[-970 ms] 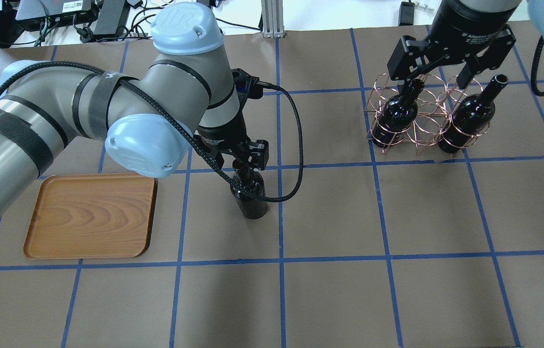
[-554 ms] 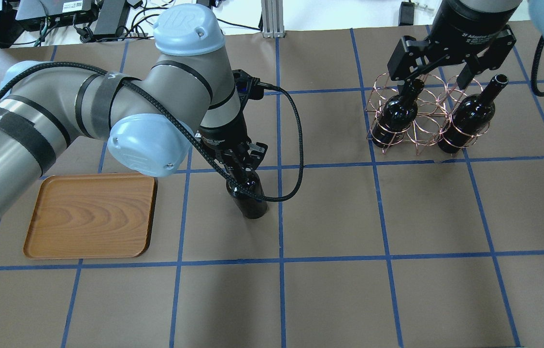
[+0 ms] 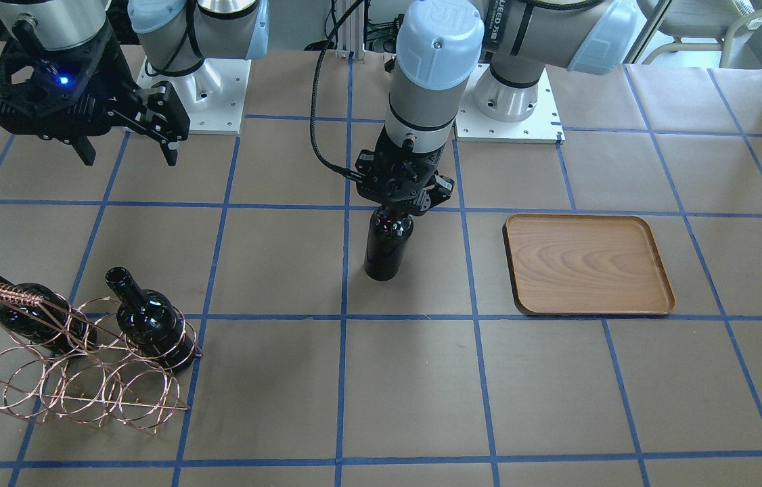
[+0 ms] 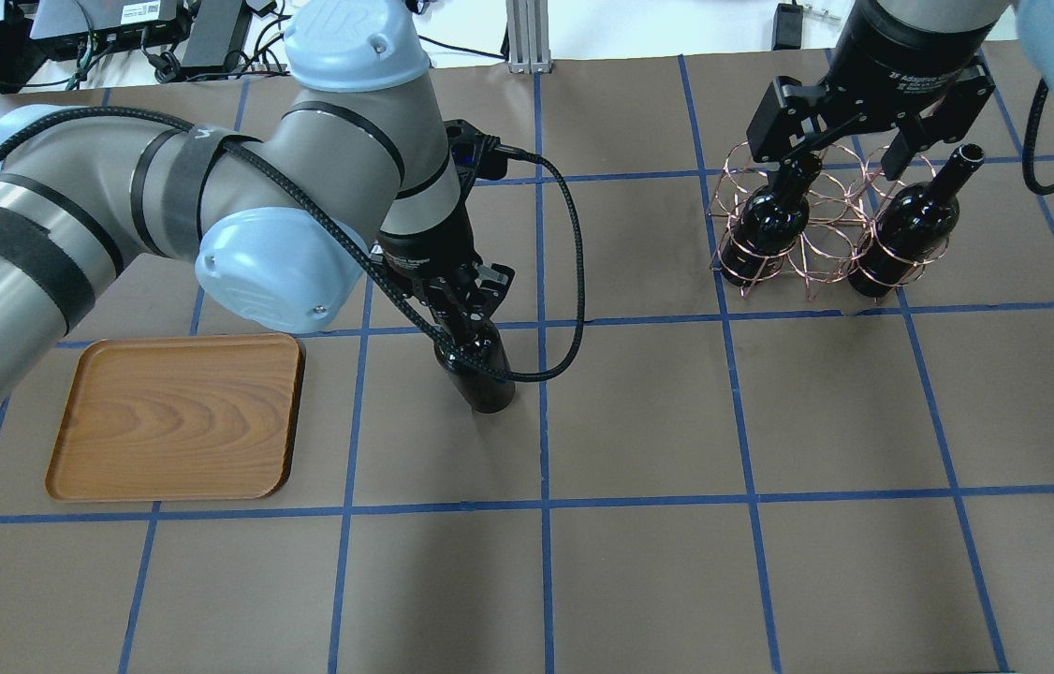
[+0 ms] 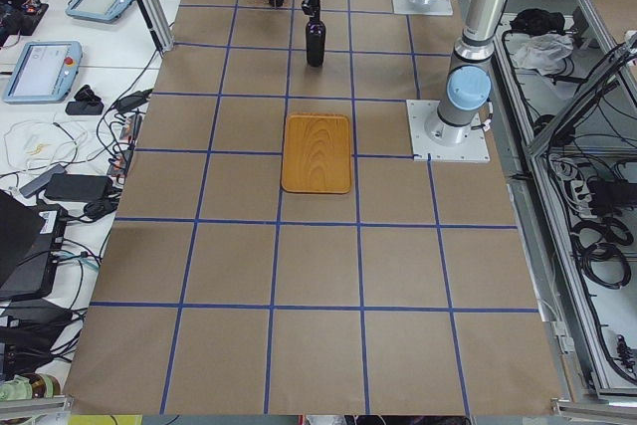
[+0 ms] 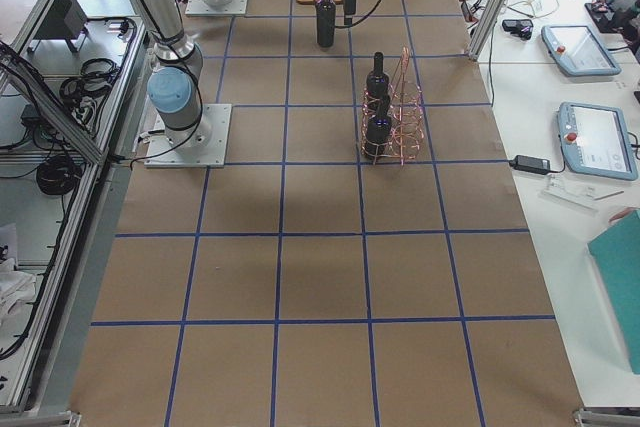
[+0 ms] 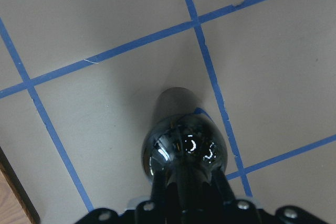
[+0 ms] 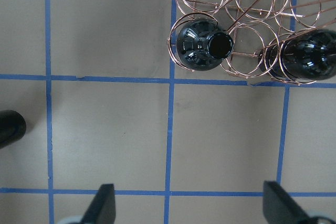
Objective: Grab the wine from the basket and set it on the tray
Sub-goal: 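Lift the bottle with the left gripper and carry it over the tray, then lay the bottle down on the wooden tray and open the left gripper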
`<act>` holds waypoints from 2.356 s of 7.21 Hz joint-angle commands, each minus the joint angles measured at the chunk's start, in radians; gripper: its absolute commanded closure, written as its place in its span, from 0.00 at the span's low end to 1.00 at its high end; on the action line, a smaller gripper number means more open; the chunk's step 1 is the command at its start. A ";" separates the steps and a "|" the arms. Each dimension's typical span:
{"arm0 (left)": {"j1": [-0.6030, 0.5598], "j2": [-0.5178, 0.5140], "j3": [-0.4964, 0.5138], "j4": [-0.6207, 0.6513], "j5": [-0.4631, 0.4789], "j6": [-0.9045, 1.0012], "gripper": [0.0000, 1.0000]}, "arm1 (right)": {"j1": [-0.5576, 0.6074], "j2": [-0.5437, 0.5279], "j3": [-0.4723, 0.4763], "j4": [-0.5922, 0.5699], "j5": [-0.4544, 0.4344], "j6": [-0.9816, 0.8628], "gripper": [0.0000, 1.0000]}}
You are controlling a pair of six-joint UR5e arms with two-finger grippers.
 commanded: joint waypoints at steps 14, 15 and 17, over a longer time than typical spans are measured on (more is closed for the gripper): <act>0.721 0.080 -0.087 -0.090 0.119 0.615 1.00 | 0.001 -0.002 0.003 0.000 0.002 0.005 0.00; 0.722 0.075 -0.086 -0.092 0.118 0.614 0.92 | 0.001 -0.002 0.003 0.002 0.002 0.003 0.00; 0.722 0.082 -0.084 -0.101 0.118 0.602 0.00 | 0.001 -0.002 0.003 0.003 0.002 0.003 0.00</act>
